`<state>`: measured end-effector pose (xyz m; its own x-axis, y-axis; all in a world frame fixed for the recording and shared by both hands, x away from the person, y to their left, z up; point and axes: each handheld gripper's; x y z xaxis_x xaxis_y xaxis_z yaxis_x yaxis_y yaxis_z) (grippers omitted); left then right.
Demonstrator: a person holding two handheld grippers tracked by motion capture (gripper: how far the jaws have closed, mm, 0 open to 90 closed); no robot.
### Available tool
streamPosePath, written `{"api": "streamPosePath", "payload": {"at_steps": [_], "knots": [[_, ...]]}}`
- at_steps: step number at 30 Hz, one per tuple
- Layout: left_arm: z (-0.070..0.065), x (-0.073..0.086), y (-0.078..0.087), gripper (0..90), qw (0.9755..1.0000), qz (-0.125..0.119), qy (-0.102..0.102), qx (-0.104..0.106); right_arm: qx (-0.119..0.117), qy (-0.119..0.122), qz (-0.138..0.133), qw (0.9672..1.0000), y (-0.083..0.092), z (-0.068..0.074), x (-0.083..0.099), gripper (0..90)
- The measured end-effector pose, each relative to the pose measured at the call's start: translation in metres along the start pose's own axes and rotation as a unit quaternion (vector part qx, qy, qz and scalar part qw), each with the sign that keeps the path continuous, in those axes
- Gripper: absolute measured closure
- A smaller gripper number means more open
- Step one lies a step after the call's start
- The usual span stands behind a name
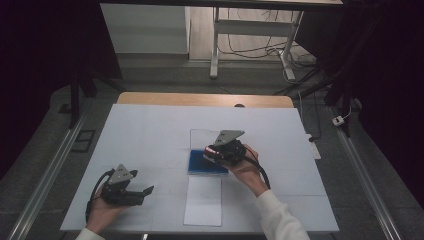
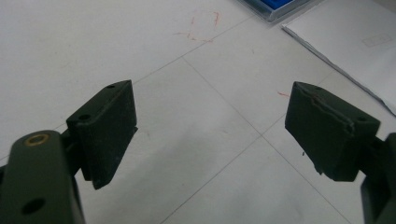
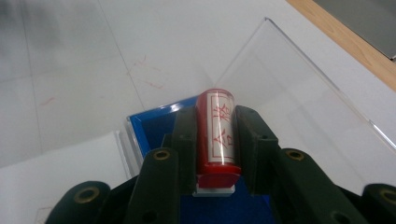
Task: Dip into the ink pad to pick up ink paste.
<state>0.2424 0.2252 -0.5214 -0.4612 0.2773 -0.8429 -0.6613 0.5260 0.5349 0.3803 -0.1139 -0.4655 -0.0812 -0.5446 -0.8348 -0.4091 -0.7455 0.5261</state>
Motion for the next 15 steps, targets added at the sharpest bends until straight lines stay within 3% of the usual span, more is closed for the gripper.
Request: {"api": "streamPosePath", "payload": {"at_steps": [15], "knots": [[0.001, 0.000, 0.001, 17.0, 1.0000, -0.001, 0.003, -0.001, -0.002, 0.003, 0.030, 0.9996, -0.012, 0.000, 0.005, 70.2]]}}
Point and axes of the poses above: each handheld gripper's, and its own axes: y roughly backward along the jaws, x roughly out of its underside, z roughly to its left, and after that the axes turned 9 degrees about -z, right-handed
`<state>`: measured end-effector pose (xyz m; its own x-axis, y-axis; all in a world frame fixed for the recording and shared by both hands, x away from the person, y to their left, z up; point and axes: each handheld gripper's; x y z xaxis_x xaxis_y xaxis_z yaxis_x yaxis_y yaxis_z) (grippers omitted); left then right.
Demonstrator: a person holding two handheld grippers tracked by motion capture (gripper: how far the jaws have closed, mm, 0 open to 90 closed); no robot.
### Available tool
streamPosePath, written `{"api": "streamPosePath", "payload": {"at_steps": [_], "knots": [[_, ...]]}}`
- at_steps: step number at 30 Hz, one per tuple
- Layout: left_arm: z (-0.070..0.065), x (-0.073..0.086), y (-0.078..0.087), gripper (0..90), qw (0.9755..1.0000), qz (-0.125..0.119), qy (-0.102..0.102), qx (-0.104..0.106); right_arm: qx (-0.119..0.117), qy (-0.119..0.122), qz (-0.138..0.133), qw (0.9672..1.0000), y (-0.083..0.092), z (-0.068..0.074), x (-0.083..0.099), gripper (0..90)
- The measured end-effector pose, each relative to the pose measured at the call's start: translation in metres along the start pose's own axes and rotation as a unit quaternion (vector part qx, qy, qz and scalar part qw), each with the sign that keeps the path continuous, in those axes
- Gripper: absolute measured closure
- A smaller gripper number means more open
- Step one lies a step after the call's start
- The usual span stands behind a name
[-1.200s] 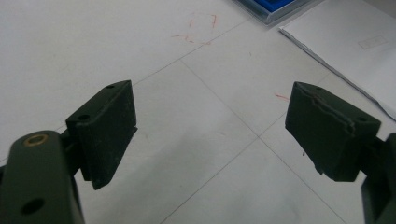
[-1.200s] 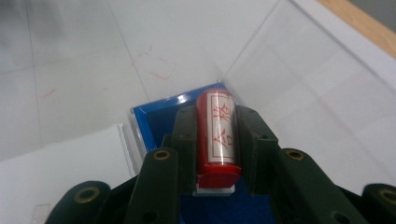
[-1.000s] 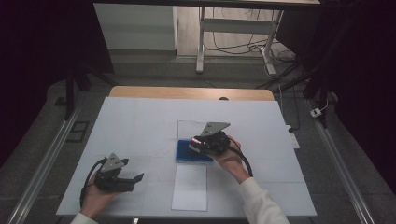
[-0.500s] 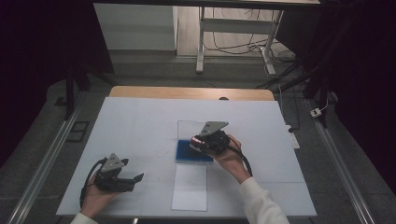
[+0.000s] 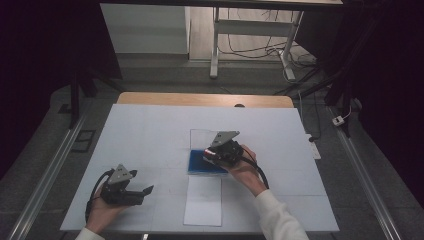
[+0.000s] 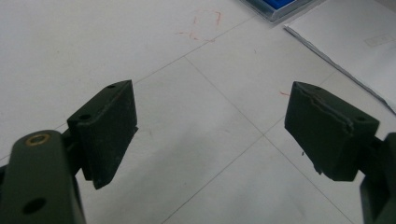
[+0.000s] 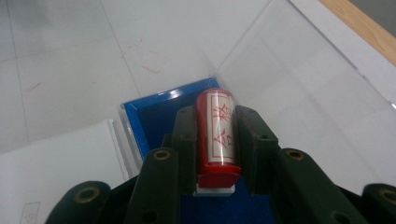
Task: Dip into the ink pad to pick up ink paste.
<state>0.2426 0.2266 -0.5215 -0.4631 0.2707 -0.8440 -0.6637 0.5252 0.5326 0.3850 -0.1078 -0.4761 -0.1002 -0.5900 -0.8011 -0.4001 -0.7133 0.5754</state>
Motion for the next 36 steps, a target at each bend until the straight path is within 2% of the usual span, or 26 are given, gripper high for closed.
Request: {"api": "streamPosePath", "payload": {"at_steps": [9, 21, 30, 36], "knots": [[0.0002, 0.0001, 0.0001, 17.1, 1.0000, 0.000, 0.000, 0.000, -0.003, -0.010, 0.010, 0.9999, -0.0047, -0.0032, 0.0051, 70.2], [0.0007, 0.0003, 0.0006, 17.0, 1.0000, -0.001, 0.000, 0.000, -0.004, -0.009, 0.020, 0.9997, -0.0083, -0.0033, 0.0074, 70.3], [0.0003, 0.0002, 0.0012, 17.0, 1.0000, -0.002, 0.000, 0.000, -0.005, -0.013, 0.018, 0.9997, -0.0087, -0.0038, 0.0083, 70.3], [0.0002, 0.0001, 0.0015, 17.0, 1.0000, -0.001, 0.000, 0.001, -0.006, -0.024, 0.019, 0.9995, -0.0087, -0.0051, 0.0089, 70.3]]}}
Point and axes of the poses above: each handheld gripper's, and its own axes: y roughly backward along the jaws, x roughly out of its underside, z roughly to its left, and after that the axes turned 9 degrees about -z, right-handed
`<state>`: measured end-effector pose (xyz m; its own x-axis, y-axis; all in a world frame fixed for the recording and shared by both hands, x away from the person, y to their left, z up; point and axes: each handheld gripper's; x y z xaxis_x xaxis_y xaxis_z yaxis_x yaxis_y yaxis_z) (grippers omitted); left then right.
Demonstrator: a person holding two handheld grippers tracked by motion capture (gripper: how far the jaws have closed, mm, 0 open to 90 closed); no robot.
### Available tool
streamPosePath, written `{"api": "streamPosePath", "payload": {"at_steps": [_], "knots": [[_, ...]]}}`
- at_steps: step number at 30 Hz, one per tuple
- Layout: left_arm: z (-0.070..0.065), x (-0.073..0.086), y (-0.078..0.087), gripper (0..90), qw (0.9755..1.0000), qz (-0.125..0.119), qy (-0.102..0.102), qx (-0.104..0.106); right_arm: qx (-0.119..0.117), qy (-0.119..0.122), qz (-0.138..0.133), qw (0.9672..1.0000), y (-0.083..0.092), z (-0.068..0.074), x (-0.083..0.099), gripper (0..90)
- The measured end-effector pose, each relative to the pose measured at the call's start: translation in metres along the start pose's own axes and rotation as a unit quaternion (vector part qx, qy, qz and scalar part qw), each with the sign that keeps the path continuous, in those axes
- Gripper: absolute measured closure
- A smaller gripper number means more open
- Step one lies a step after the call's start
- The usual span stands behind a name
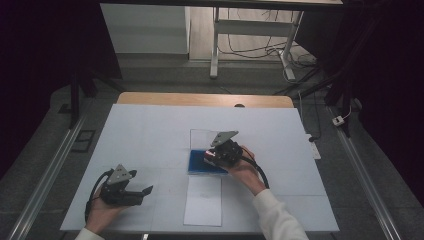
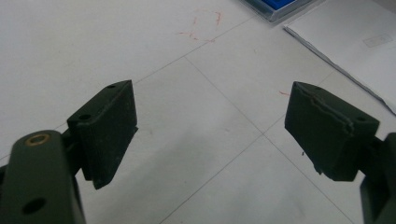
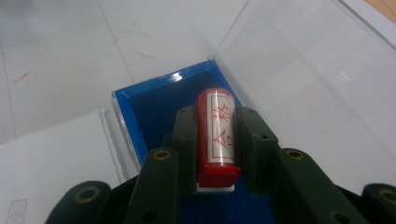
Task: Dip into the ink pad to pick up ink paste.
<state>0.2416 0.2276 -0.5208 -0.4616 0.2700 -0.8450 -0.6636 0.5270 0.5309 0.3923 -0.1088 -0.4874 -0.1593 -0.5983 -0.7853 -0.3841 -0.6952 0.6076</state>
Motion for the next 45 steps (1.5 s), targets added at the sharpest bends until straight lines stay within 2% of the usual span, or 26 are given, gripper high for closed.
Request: {"api": "streamPosePath", "payload": {"at_steps": [9, 12, 20, 25, 28, 37, 45], "knots": [[-0.0018, -0.0001, -0.0007, 17.0, 1.0000, 0.003, -0.001, -0.001, -0.001, -0.013, 0.007, 0.9999, -0.0003, -0.0011, -0.0002, 70.4], [-0.0017, 0.0000, -0.0003, 17.0, 1.0000, 0.002, 0.000, 0.000, 0.001, -0.005, 0.010, 0.9999, -0.0005, -0.0008, -0.0007, 70.5], [-0.0024, 0.0001, 0.0007, 16.9, 1.0000, 0.001, 0.000, 0.000, 0.001, -0.006, 0.012, 0.9999, -0.0024, -0.0001, 0.0014, 70.7], [-0.0024, -0.0001, 0.0013, 16.8, 1.0000, 0.003, 0.006, 0.003, 0.013, 0.003, 0.019, 0.9997, -0.0026, 0.0033, 0.0016, 70.9], [-0.0019, -0.0005, 0.0019, 16.5, 0.9999, 0.002, 0.010, 0.003, 0.012, 0.000, 0.010, 0.9999, -0.0026, 0.0041, 0.0039, 70.9], [-0.0009, -0.0004, 0.0013, 16.6, 0.9999, 0.005, 0.013, 0.002, 0.016, 0.012, 0.013, 0.9997, -0.0034, 0.0065, 0.0033, 71.0], [0.0007, -0.0006, 0.0014, 16.7, 0.9999, 0.004, 0.015, 0.001, 0.014, 0.009, 0.008, 0.9998, -0.0033, 0.0055, 0.0048, 71.0]]}}
Point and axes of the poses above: each handheld gripper's, and its own axes: y roughly backward along the jaws, x roughly out of its underside, z roughly to its left, and after that the axes turned 9 degrees about -z, right-handed
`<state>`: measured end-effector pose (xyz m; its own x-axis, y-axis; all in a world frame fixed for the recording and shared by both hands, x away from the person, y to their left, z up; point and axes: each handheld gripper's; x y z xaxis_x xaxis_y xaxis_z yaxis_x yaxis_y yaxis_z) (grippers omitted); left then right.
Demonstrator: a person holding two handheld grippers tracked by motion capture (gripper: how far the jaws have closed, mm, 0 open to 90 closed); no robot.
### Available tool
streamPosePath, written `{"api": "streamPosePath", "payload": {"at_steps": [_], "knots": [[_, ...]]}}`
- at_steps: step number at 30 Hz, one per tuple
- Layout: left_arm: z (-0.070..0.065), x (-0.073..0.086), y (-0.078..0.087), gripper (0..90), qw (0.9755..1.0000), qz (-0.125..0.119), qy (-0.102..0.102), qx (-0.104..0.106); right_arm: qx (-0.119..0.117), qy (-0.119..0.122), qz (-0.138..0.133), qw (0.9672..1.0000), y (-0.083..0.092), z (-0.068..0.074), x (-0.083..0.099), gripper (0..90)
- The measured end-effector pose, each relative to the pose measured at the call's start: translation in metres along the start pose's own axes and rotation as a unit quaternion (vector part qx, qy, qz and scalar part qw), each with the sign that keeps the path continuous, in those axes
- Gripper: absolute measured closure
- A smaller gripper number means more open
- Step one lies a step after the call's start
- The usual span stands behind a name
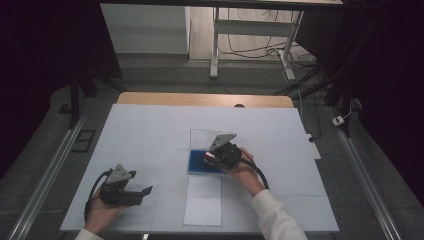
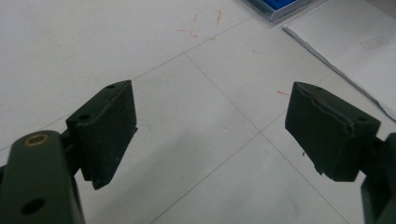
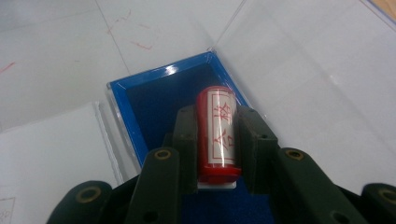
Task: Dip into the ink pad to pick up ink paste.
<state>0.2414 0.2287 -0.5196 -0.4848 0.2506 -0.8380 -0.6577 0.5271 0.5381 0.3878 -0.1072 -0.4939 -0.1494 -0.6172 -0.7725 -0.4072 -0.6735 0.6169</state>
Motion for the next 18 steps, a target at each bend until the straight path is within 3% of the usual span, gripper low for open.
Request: {"api": "streamPosePath", "payload": {"at_steps": [12, 15, 18], "knots": [[0.000, 0.000, 0.000, 16.6, 1.0000, 0.000, -0.001, -0.001, 0.008, -0.002, -0.004, 1.0000, 0.001, 0.001, 0.000, 70.6], [0.000, 0.000, 0.000, 16.7, 1.0000, -0.002, -0.002, -0.001, 0.006, -0.007, -0.016, 0.9998, 0.006, 0.000, -0.003, 70.4], [0.000, 0.000, 0.001, 16.7, 1.0000, -0.003, -0.004, -0.002, -0.005, -0.026, -0.051, 0.9983, 0.014, -0.001, -0.008, 70.4]]}}
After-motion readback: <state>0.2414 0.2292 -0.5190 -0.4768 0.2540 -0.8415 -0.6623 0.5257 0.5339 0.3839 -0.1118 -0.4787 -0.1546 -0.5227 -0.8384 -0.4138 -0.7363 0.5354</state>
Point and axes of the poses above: each handheld gripper's, and its own axes: y roughly backward along the jaws, x roughly out of its underside, z roughly to its left, and after that the axes turned 9 degrees about -z, right-handed
